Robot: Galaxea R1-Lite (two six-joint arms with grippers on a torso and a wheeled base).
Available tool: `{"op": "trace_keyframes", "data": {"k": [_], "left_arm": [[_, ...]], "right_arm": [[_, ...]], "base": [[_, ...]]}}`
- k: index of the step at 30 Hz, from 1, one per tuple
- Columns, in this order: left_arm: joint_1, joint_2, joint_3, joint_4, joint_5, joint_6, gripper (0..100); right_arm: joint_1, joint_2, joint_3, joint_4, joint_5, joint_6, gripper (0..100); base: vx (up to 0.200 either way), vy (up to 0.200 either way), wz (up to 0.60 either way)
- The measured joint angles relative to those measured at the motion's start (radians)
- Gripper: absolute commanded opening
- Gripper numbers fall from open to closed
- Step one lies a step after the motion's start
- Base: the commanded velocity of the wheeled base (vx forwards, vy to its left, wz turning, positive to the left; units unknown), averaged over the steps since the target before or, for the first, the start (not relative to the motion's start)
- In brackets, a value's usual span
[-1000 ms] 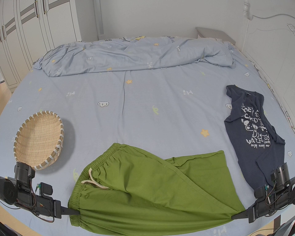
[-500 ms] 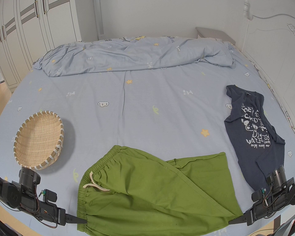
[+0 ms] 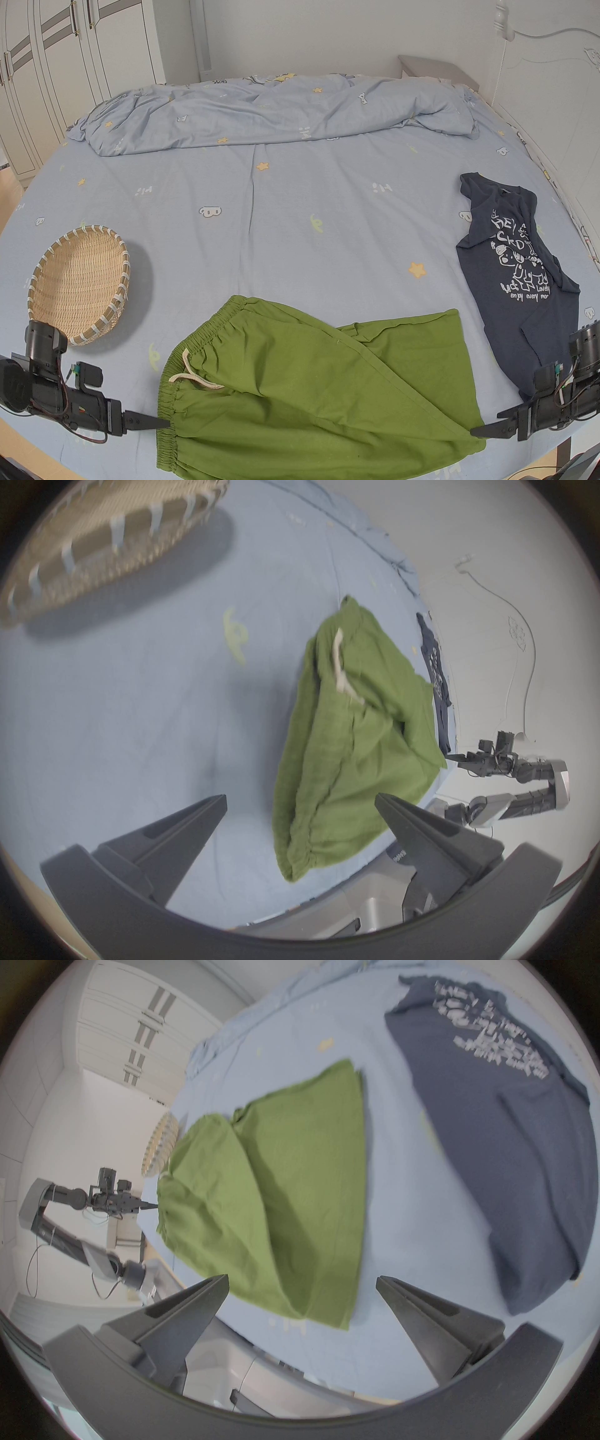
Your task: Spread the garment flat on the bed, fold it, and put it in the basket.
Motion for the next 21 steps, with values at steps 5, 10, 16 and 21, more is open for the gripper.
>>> {"op": "trace_keyframes", "data": {"k": [5,10,16,21], "left_arm": [[-0.007,-0.032,-0.134,0.024,0.015,-0.062,100],[-0.039,-0.028,-0.309,0.064,0.021,-0.129,100],[-0.08,0.058,-0.512,0.091,0.024,-0.17,100],[-0.121,0.192,-0.653,0.096,0.025,-0.178,100]], "right_arm": [[-0.084,-0.094,-0.078,0.032,0.0,-0.001,100],[-0.113,-0.124,-0.213,0.069,-0.001,-0.001,100],[-0.091,-0.079,-0.38,0.089,0.0,0.002,100],[-0.061,-0.02,-0.442,0.084,0.0,0.005,100]], "base": [[0.0,0.0,0.0],[0.0,0.0,0.0],[0.0,0.0,0.0],[0.0,0.0,0.0]]}}
